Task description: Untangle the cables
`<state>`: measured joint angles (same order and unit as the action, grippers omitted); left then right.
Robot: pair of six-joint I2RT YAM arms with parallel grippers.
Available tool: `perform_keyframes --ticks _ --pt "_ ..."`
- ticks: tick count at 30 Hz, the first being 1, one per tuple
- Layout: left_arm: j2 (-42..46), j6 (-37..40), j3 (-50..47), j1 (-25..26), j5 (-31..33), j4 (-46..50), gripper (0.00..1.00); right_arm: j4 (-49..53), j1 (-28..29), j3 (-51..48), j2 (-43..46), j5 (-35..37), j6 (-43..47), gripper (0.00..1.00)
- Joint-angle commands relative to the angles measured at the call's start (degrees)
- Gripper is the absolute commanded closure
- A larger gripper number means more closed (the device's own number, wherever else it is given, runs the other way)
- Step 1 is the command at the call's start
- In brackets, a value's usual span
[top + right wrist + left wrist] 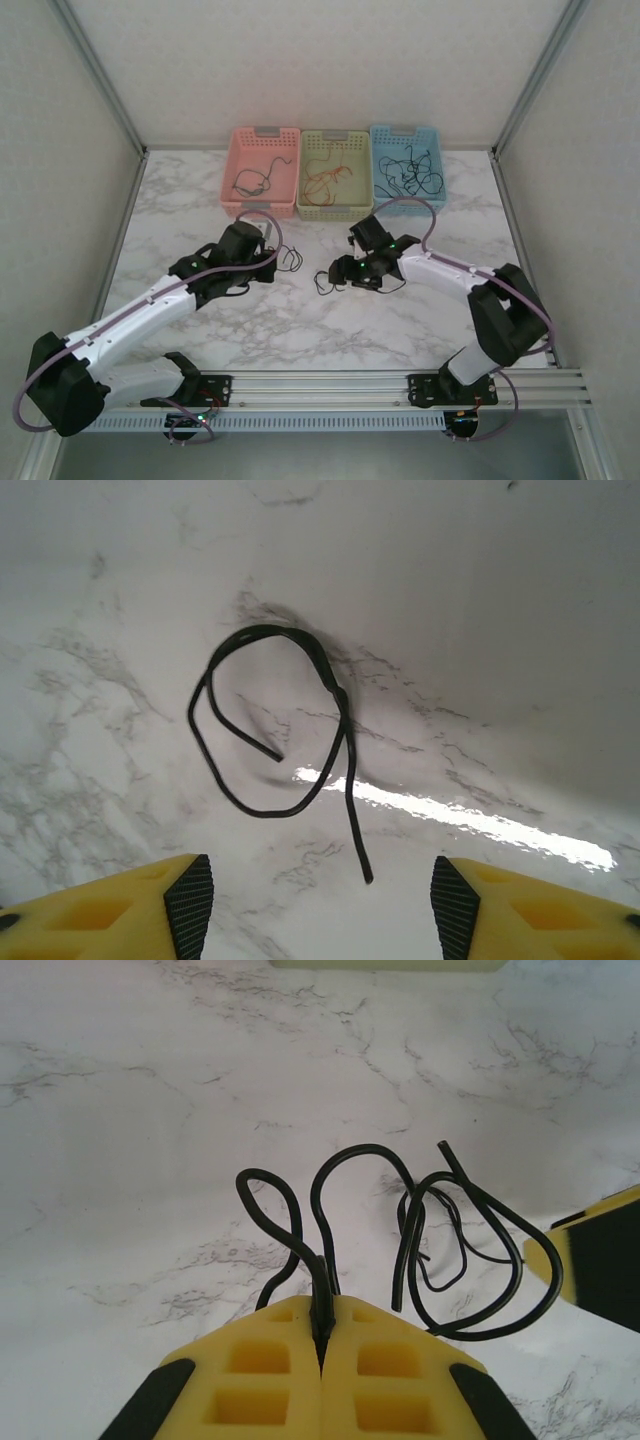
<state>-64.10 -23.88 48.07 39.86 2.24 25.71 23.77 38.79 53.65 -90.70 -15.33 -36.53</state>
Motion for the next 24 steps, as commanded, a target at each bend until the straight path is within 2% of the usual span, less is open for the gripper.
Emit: perform_keyframes --ticks 1,6,13,16,19,24 --pt "1.53 -0.65 -0.79 -0.39 2.17 1.32 1.0 -0.48 0.42 0.46 -3.73 -0.66 1.39 0.41" --pt "2.35 -1.09 -1.64 -0.39 2.37 1.23 1.0 -1.35 0.43 1.17 -6.86 -0.21 2.04 0.5" --pt "2.19 -0.99 -2.15 -0.39 2.76 1.14 1.0 -2.76 0.42 0.42 -8.52 -1.28 1.64 0.84" --pt "1.87 -1.15 -2.38 -0.39 2.49 0.96 1.0 -2.94 0.41 -0.25 -6.06 -0.14 2.2 0.93" --pt "1.44 -1.3 -2.84 -0.39 1.97 0.47 1.0 -2.85 0.41 -0.36 -2.47 1.46 3.21 1.0" --pt "0.78 -2.44 -4.16 -0.39 -0.64 -2.42 1.0 -3.06 -0.09 -0.21 2.63 1.58 3.23 1.0"
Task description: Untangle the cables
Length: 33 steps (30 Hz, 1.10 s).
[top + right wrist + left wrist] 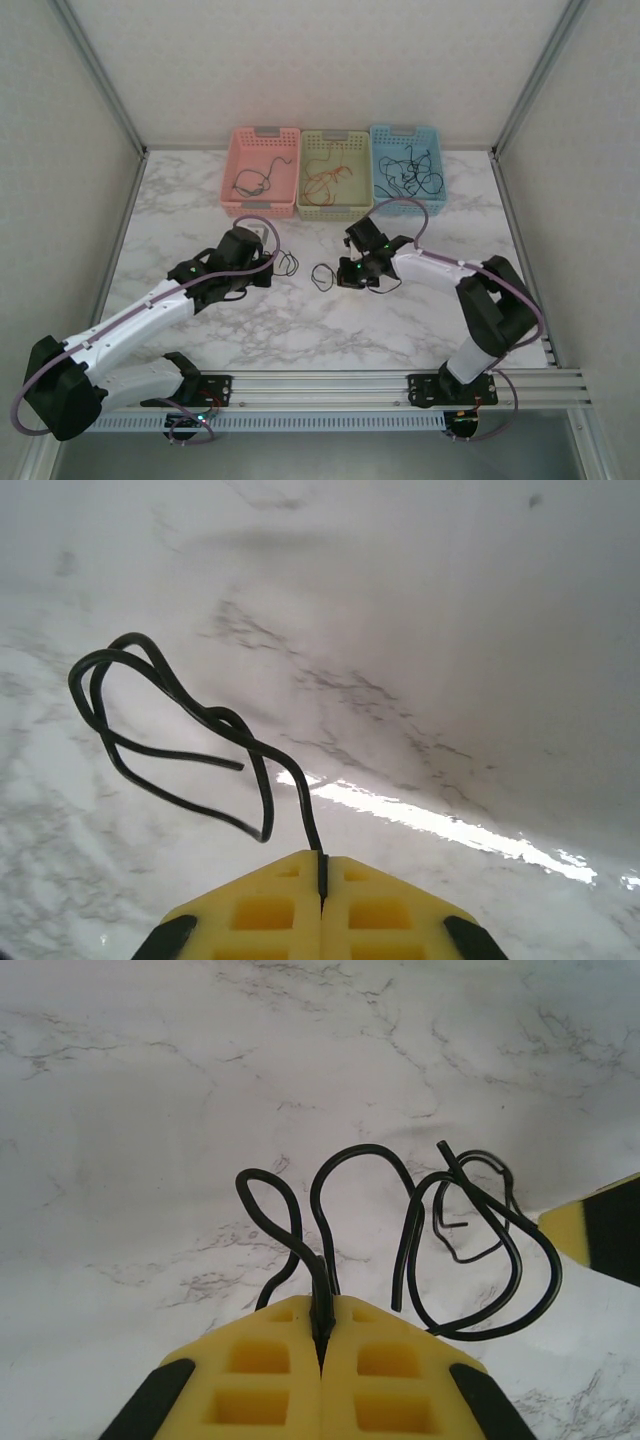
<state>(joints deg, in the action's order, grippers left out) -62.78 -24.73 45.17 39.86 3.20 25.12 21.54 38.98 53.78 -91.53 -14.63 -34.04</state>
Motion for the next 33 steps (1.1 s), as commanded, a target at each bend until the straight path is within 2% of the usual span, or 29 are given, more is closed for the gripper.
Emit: perform_keyframes --ticks 1,13,20,21,24,27,30,33 --pt "-1.03 -1.71 -1.58 -0.39 -1.75 -2.43 1.0 -0.97 -0.39 -0.42 4.46 0.72 0.58 1.0" --pt "-12.98 -3.35 -7.32 -0.74 -4.25 -13.71 1.0 1.05 -2.36 -2.29 13.81 3.02 0.05 1.0" --pt "-18.07 -3.51 -7.68 -0.74 -6.19 -15.94 1.0 0.61 -3.18 -3.47 15.63 2.68 -0.85 1.0" --pt "-17.99 -3.49 -7.66 -0.74 -6.2 -15.61 0.97 0.61 -3.16 -3.5 15.73 2.54 -0.92 1.0" --pt "-16.01 -3.27 -7.11 -0.74 -6.2 -13.79 0.69 0.44 -3.26 -3.35 16.18 1.95 -0.95 1.0" --pt "-12.41 -2.84 -5.94 -0.74 -5.59 -10.82 0.49 0.0 -3.24 -3.29 17.11 1.02 -1.01 1.0" --pt "-7.7 -2.43 -3.79 -0.74 -4.34 -6.59 0.4 -0.12 -3.29 -2.99 17.88 0.22 -1.09 1.0" --pt "-2.4 -1.85 -1.62 -0.75 -5.56 -4.65 0.38 -0.9 -3.3 -2.75 19.25 -1.39 -2.53 1.0"
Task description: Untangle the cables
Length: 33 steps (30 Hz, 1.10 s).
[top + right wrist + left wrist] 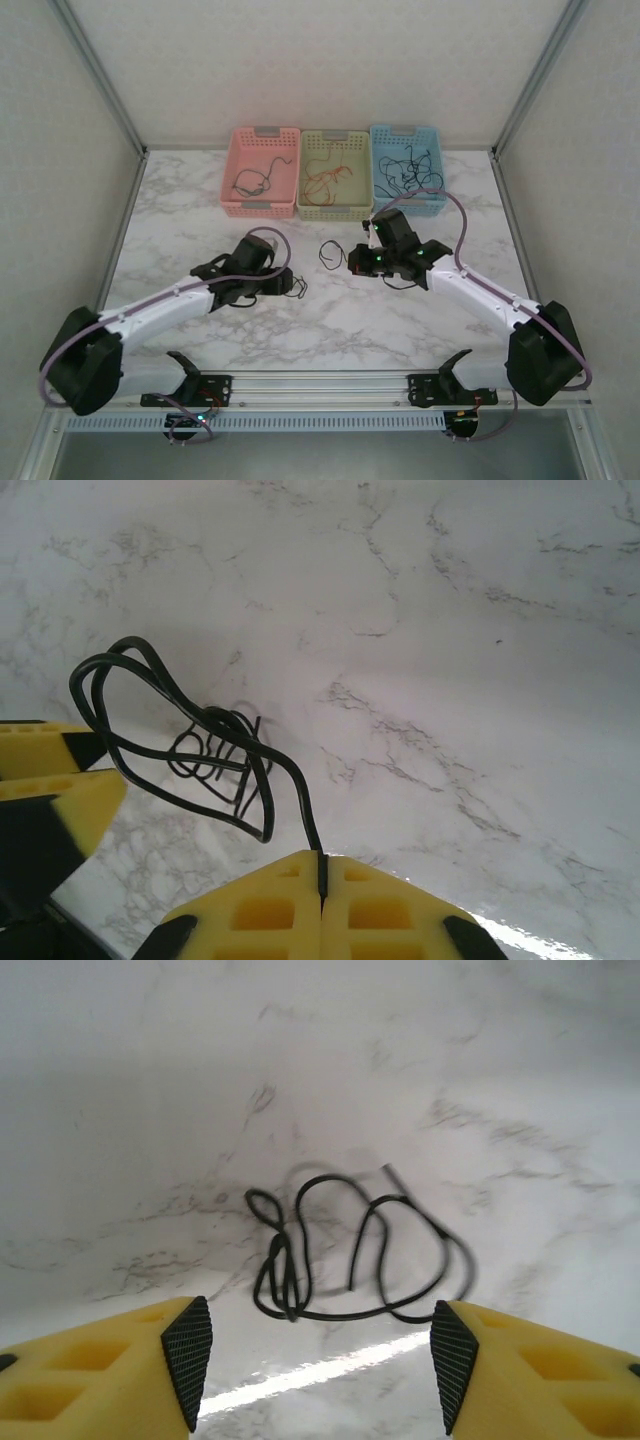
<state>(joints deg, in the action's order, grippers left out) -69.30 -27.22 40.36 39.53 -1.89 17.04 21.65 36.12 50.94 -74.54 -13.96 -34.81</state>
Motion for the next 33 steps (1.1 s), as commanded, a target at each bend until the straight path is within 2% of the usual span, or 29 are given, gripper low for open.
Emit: perform_keyframes --ticks 1,7,10,18,21,25,33 --pt "5.71 0.98 3.8 -0.42 -1.63 3.33 0.38 -1.6 -0.43 0.17 2.78 -3.38 -2.59 1.0" --pt "11.68 2.99 6.6 -0.42 -11.0 -0.51 0.44 -3.06 -0.48 1.91 6.8 -7.45 -6.23 1.0" --pt "12.02 3.21 7.56 -0.43 -15.85 -2.96 0.48 -3.1 -0.44 2.82 7.96 -9.36 -7.35 1.0" --pt "11.63 3.16 8.87 -0.37 -23.39 -9.58 0.54 -4.26 -0.43 3.37 9.24 -14.62 -8.61 1.0" --pt "11.51 3.58 9.33 -0.37 -24.82 -10.36 0.56 -4.51 -0.43 3.68 9.41 -16.79 -8.95 1.0" --pt "10.88 5.25 11.22 -0.42 -24.26 -8.2 0.69 -5.55 -0.43 4.07 9.78 -19.94 -10.53 1.0" --pt "13.53 7.88 11.43 -0.42 -28.81 -8.03 0.71 -7.98 -0.44 4.41 11.14 -23.52 -14.73 1.0"
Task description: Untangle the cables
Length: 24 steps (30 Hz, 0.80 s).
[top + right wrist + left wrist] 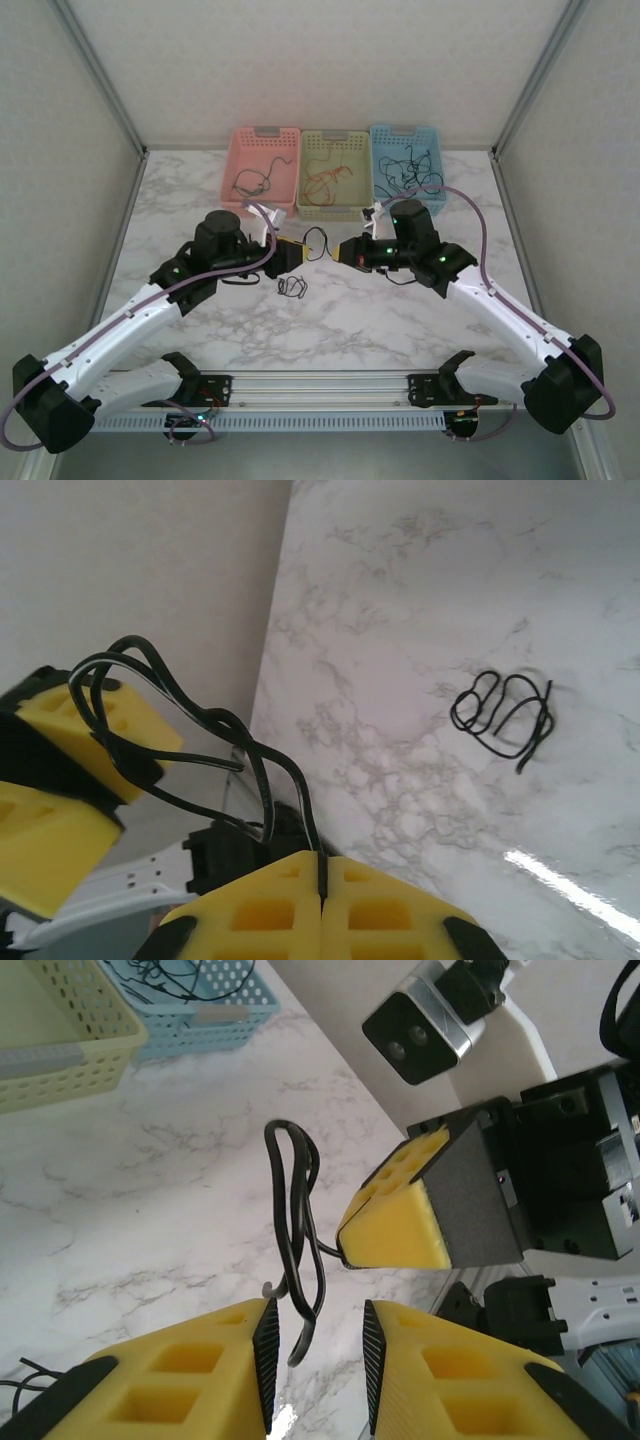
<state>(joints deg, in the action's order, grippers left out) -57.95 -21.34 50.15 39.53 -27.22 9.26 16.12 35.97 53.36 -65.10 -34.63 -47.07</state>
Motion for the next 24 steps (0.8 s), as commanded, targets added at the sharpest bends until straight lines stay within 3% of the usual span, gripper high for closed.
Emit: perform_keyframes --ticks 1,11,17,24 --pt "2.93 2.1 1.55 -0.42 -3.62 -0.3 0.71 -2.52 -0.28 2.09 2.02 -2.77 -2.82 1.0" --pt "4.96 -0.1 1.15 -0.42 -9.68 -2.56 0.7 -3.37 -0.28 1.53 5.11 -2.02 -2.28 1.0" --pt "3.27 -1.67 1.45 0.27 -9.92 -5.59 0.49 -3.34 -0.28 0.88 5.93 -1.21 -1.11 1.0" --pt "0.7 -2.74 0.67 0.9 -8.39 -8.74 0.46 -4.16 -0.27 0.43 5.81 -1.45 -1.45 1.0"
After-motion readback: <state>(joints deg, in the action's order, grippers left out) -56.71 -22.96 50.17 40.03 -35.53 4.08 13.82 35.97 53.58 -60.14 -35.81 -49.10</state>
